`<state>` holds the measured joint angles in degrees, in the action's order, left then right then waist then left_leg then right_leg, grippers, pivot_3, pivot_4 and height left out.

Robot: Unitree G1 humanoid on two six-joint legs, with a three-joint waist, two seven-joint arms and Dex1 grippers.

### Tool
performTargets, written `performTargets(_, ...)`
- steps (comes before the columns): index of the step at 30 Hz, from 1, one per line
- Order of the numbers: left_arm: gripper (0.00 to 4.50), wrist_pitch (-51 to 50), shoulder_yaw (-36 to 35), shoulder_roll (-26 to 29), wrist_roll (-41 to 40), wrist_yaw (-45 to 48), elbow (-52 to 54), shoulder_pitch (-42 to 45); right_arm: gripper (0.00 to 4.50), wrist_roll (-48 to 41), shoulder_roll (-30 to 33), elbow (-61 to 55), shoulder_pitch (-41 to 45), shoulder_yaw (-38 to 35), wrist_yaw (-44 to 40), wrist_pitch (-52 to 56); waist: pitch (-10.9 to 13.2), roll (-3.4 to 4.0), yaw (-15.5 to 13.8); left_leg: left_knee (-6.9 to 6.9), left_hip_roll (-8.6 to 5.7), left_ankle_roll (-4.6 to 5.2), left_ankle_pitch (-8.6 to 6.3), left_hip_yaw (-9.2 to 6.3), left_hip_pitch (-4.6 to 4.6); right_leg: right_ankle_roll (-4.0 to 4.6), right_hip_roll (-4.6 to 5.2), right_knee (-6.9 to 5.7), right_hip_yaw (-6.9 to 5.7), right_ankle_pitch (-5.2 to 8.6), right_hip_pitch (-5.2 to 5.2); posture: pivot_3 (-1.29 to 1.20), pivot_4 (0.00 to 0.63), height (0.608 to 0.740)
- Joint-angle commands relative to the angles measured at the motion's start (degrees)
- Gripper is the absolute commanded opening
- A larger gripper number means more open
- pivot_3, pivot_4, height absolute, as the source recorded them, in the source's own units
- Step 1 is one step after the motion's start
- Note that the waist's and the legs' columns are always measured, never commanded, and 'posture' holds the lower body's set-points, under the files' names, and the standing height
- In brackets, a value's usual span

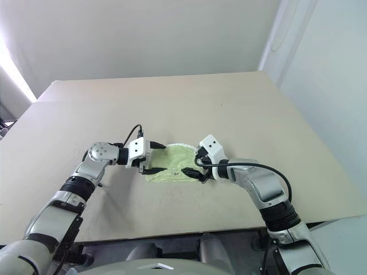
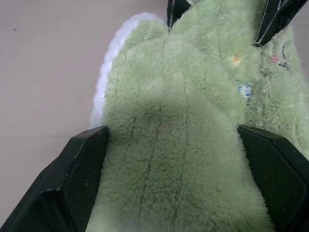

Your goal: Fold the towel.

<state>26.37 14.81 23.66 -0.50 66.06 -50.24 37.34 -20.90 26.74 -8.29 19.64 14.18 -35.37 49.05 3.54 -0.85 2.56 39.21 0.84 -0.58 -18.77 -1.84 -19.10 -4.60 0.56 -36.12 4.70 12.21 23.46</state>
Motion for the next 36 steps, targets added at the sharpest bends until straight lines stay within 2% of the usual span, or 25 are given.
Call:
performTargets(1,4.44,3.5,1.0,-0.2,4.3,-3.0,-8.6,0.9,4.50,2.6,-0.2,0.2,0.4,0.8,0.7,-2.2,0.0,0.02,0.0,0.00,0.00,0.00,0.00,0.00,0.11,0.00,0.00,0.00,0.00,0.01,-0.09,0.00,0.000,0.712)
performTargets(3,4.44,5.3,0.9,-0.6,4.8,-3.8,-11.8,1.8,4.50,4.3,-0.2,1.2,0.5,1.6,0.9,-3.5,-0.1,0.05,0.1,-0.01,0.00,-0.01,-0.01,-0.02,0.72,-0.01,0.00,0.02,-0.01,0.01,-0.30,0.00,0.000,0.712)
performTargets(6,4.44,5.9,-0.8,-1.7,2.7,-1.5,-14.8,2.3,4.50,5.4,-0.1,1.5,0.6,1.7,0.4,-4.8,-0.2,0.17,0.2,-0.03,0.00,-0.04,-0.02,-0.06,0.80,-0.01,0.00,0.12,-0.05,0.02,-0.43,0.00,0.000,0.712)
performTargets(10,4.44,1.2,-4.9,-3.2,-2.5,5.6,-14.4,2.3,4.50,4.3,0.8,-0.4,0.9,-0.5,-1.5,-5.5,-0.2,0.21,0.7,-0.03,0.00,-0.05,-0.03,-0.10,0.79,-0.02,0.02,0.19,-0.11,0.03,-0.40,0.00,0.000,0.712)
performTargets(13,4.44,-4.9,-7.1,-2.4,-6.1,13.5,-11.6,2.1,4.50,1.1,1.7,-2.6,1.6,-4.4,-3.6,-4.3,-0.2,0.21,1.2,-0.03,0.00,-0.04,-0.02,-0.10,0.70,-0.02,0.03,0.15,-0.11,0.02,-0.32,0.00,0.000,0.712)
performTargets(16,4.44,-6.7,-9.0,-0.9,-7.4,16.9,-11.4,2.2,4.50,-3.1,3.2,-5.5,2.5,-9.2,-5.7,-2.4,-0.2,0.21,1.4,-0.23,-0.01,-0.01,-0.04,-0.11,0.36,-0.08,0.03,0.16,-0.09,0.08,0.01,0.00,0.000,0.712)
performTargets(18,4.44,-5.9,-9.9,-0.5,-7.1,15.9,-12.8,3.0,4.50,-5.8,4.1,-6.9,3.3,-12.6,-6.6,-1.4,-0.2,0.20,1.4,-0.23,-0.01,0.06,-0.06,-0.11,-0.28,-0.15,0.01,0.12,-0.08,0.08,0.41,0.00,0.000,0.712)
performTargets(20,4.44,-5.4,-11.5,-0.6,-7.2,13.2,-14.7,4.6,4.50,-8.1,5.1,-8.3,4.1,-15.4,-7.1,0.1,-0.2,0.20,1.3,-0.23,-0.02,0.07,-0.06,-0.13,-0.48,-0.24,0.01,0.07,-0.09,-0.05,0.85,0.00,0.000,0.712)
performTargets(24,4.44,-12.0,-16.5,4.7,-12.7,19.2,-9.5,8.4,4.50,-9.5,7.8,-10.8,4.1,-16.8,-7.1,2.3,-0.1,0.01,1.4,-0.23,0.00,0.10,-0.07,-0.14,-0.47,-0.21,-0.02,0.04,-0.09,0.02,0.89,0.00,0.000,0.712)
performTargets(26,4.44,-16.9,-17.9,4.9,-15.0,20.5,-6.9,10.4,4.50,-10.2,9.3,-12.3,3.3,-17.4,-7.1,3.2,0.0,-0.07,1.3,-0.22,0.01,0.10,-0.07,-0.15,-0.47,-0.05,-0.02,0.01,-0.10,0.08,0.92,0.00,0.000,0.712)
performTargets(28,4.44,-24.7,-18.3,5.0,-17.8,21.8,0.3,11.1,4.50,-11.2,10.3,-15.1,2.5,-17.7,-6.2,5.1,0.0,-0.06,0.8,-0.19,-0.01,0.10,-0.07,-0.14,-0.46,-0.04,0.02,0.03,-0.10,0.09,0.88,0.00,0.000,0.712)
performTargets(32,4.44,-34.1,-17.3,5.8,-19.6,21.2,12.5,7.9,4.50,-11.8,12.1,-19.3,2.2,-16.2,-6.2,6.5,0.0,-0.05,0.8,-0.18,-0.03,0.09,-0.07,-0.06,-0.52,-0.08,0.07,0.13,-0.03,0.11,0.87,0.00,0.000,0.712)
performTargets(36,4.44,-41.9,-16.6,9.1,-20.7,17.9,31.0,-1.2,4.50,-8.8,13.0,-22.2,3.9,-8.3,-7.3,4.1,0.0,-0.01,1.9,-0.36,0.03,0.12,-0.09,-0.03,-0.42,-0.12,-0.01,0.09,0.02,0.12,0.94,0.00,0.000,0.712)
